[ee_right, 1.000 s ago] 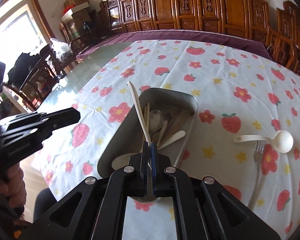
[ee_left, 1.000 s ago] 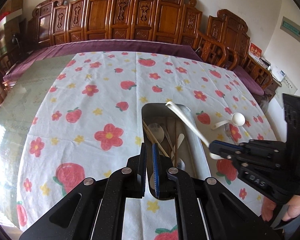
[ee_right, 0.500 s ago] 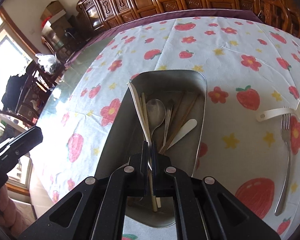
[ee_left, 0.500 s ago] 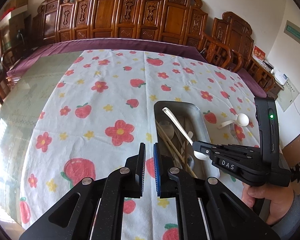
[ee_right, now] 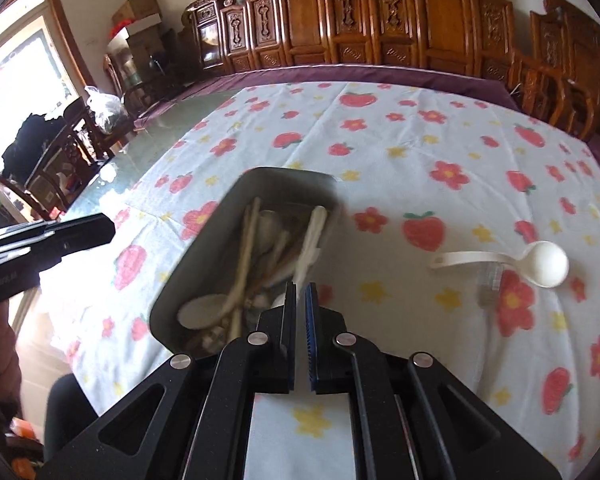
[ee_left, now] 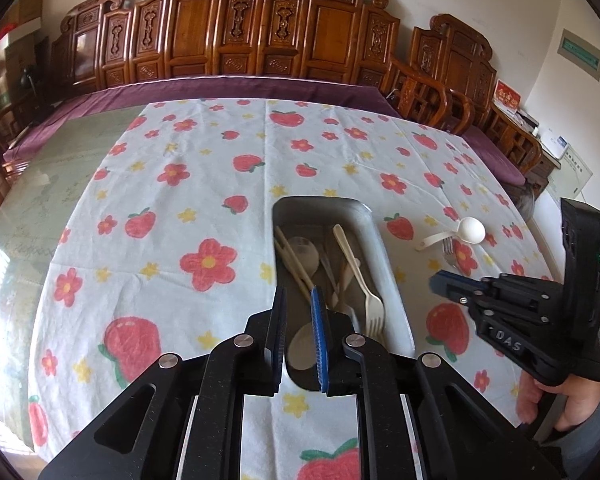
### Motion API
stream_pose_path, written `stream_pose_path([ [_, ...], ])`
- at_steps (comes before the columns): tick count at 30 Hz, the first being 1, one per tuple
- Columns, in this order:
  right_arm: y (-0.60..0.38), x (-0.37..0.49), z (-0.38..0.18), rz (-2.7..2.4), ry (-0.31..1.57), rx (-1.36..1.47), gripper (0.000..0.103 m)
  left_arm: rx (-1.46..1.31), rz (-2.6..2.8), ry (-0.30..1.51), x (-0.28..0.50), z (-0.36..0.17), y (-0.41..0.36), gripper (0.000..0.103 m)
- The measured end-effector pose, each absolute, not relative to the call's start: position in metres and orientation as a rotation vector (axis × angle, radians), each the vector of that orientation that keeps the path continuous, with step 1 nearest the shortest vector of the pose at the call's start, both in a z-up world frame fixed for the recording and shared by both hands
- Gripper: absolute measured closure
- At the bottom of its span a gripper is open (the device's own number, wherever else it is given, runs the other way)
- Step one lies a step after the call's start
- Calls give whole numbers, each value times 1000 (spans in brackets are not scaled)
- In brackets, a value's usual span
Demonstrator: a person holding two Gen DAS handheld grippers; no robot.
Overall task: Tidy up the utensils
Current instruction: 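Move both open grippers toward the remaining white spoon and metal fork, then grasp the white plastic spoon by its handle with the left gripper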
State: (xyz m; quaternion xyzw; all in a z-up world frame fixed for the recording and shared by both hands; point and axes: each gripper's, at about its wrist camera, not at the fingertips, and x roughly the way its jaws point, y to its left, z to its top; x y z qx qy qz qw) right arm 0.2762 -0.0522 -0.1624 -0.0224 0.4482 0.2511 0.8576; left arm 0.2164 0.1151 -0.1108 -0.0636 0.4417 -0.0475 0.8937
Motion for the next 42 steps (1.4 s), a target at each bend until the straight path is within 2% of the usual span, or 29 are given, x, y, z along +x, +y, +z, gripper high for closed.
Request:
stream_pose_path([
  [2, -72, 273, -162, 503, 934, -53, 96, -128, -112, 916, 217, -111, 105, 85],
  [12, -194, 270, -175, 330, 937, 0, 96, -67, -195, 945, 241, -123, 41, 76],
  [16, -220, 269, -183, 299, 932, 17, 83, -18, -235, 954, 259, -129, 9, 69],
  [18, -228, 267, -187, 289, 936, 14, 81, 7, -252, 963, 270, -133, -5, 68],
  [21, -240, 266, -200, 272, 949, 11, 73, 34, -276, 976, 284, -138, -23, 62],
  [29, -263, 264, -236, 258, 1013, 38, 73, 179, -353, 1028, 334, -166, -80, 62],
  [42, -277, 261, -238, 275, 1008, 74, 72, 349, -425, 1150, 388, -217, -130, 62],
])
